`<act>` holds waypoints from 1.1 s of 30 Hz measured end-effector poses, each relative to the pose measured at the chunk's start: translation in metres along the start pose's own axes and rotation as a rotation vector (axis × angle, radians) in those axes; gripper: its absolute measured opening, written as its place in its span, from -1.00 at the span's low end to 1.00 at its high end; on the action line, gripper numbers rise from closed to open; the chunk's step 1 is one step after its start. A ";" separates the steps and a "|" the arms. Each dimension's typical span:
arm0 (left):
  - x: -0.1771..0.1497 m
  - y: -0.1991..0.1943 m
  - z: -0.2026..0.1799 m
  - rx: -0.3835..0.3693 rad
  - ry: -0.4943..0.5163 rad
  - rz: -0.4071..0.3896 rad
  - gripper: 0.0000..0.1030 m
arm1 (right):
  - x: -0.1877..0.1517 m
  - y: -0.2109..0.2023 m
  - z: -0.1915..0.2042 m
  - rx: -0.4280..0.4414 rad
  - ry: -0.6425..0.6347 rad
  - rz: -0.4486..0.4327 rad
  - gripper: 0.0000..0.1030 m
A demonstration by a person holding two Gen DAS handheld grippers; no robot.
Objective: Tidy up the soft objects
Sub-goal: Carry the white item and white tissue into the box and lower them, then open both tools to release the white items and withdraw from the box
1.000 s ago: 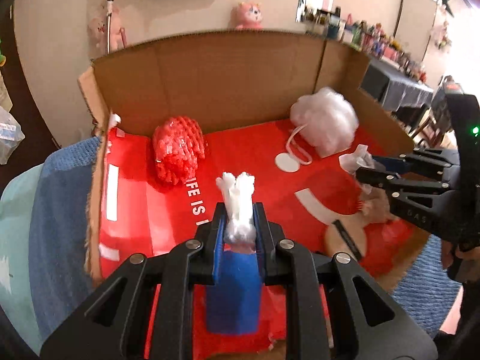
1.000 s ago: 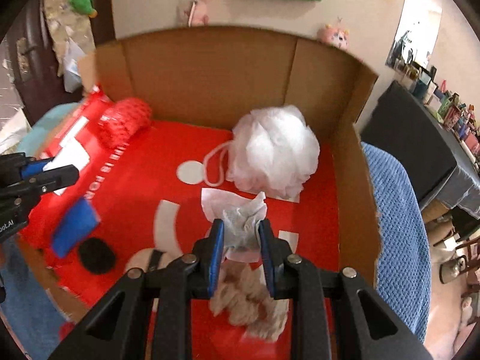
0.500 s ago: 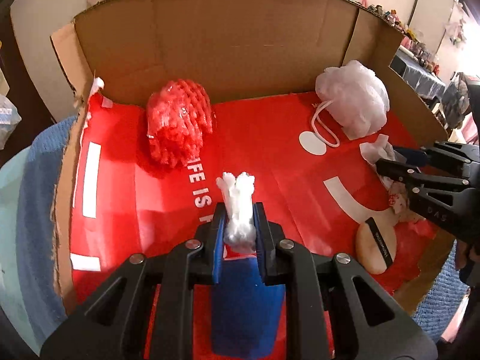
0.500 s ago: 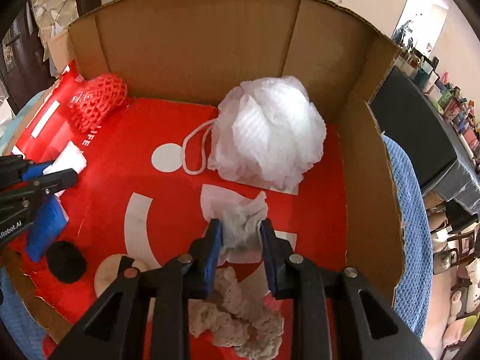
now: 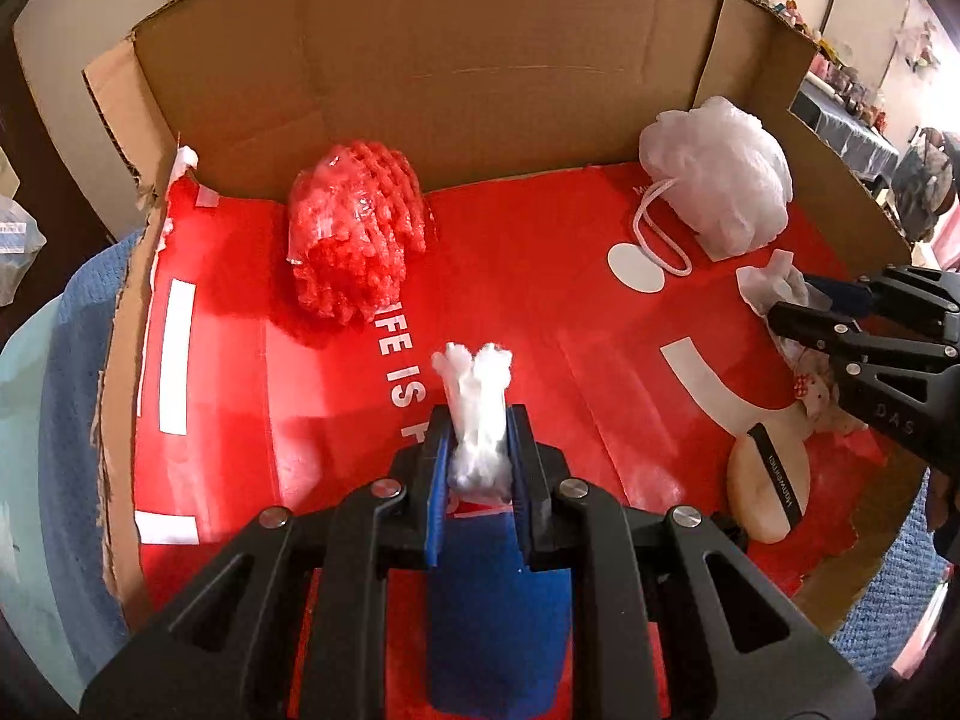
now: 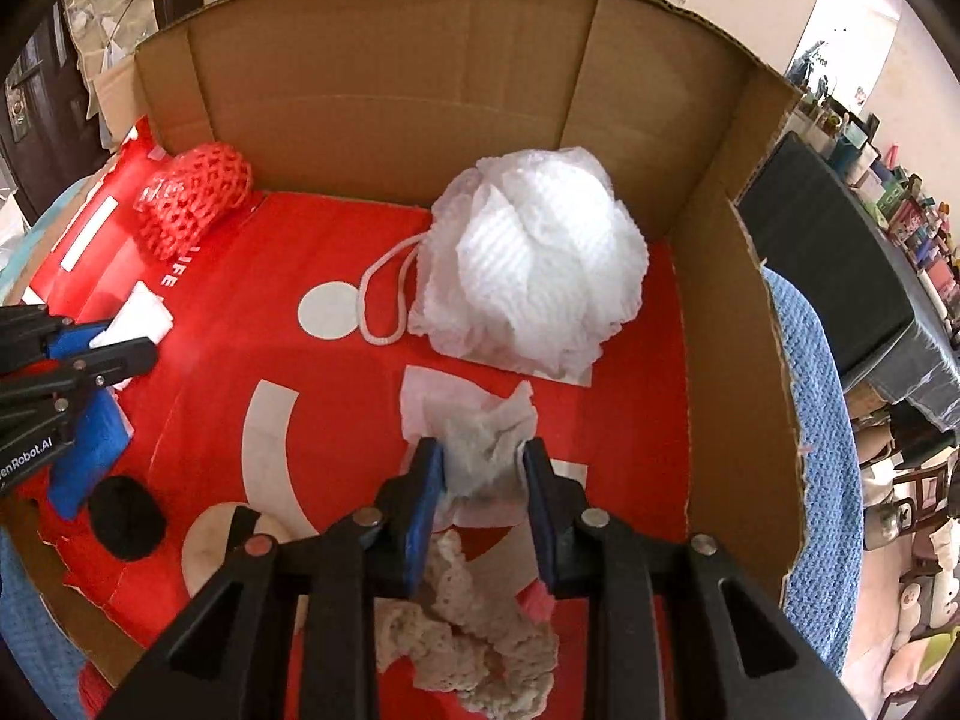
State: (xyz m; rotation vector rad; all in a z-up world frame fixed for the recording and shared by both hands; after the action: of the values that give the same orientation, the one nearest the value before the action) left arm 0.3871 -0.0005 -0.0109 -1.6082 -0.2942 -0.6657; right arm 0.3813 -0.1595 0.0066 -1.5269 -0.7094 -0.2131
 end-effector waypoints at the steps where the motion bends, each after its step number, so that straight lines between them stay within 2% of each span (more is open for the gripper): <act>1: 0.000 0.001 -0.001 0.001 0.001 0.001 -0.68 | 0.000 0.000 0.000 0.000 0.000 0.000 -0.41; 10: 0.001 0.002 0.000 -0.001 -0.005 0.004 -0.67 | -0.001 0.001 -0.003 0.003 0.006 0.002 -0.27; 12: 0.000 0.002 0.001 -0.005 -0.009 0.002 -0.67 | -0.001 0.002 -0.004 0.003 0.007 -0.002 -0.17; 17: 0.000 0.000 0.003 -0.021 -0.013 -0.003 -0.67 | -0.001 -0.001 -0.008 0.003 0.004 -0.010 -0.09; 24: 0.000 -0.002 0.003 -0.029 -0.016 -0.011 -0.66 | -0.001 -0.009 -0.003 -0.004 -0.020 -0.028 0.16; 31: -0.004 -0.008 0.009 -0.045 -0.046 -0.012 -0.66 | 0.003 -0.022 0.000 0.004 -0.026 -0.049 0.17; 33: -0.004 -0.012 0.010 -0.049 -0.054 -0.020 -0.59 | 0.003 -0.025 -0.001 0.009 -0.024 -0.059 0.18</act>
State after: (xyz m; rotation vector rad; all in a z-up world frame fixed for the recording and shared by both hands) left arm 0.3798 0.0116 -0.0039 -1.6737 -0.3367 -0.6496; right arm 0.3699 -0.1608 0.0295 -1.5031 -0.7735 -0.2357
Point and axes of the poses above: each gripper's, at about its wrist camera, not at the fingertips, and y roughly the way its jaws point, z to its left, x to its top, the point moved 8 cm from there along y, roughly the way its jaws point, and after that the axes turned 5 degrees about -z, right-handed, at the moved point
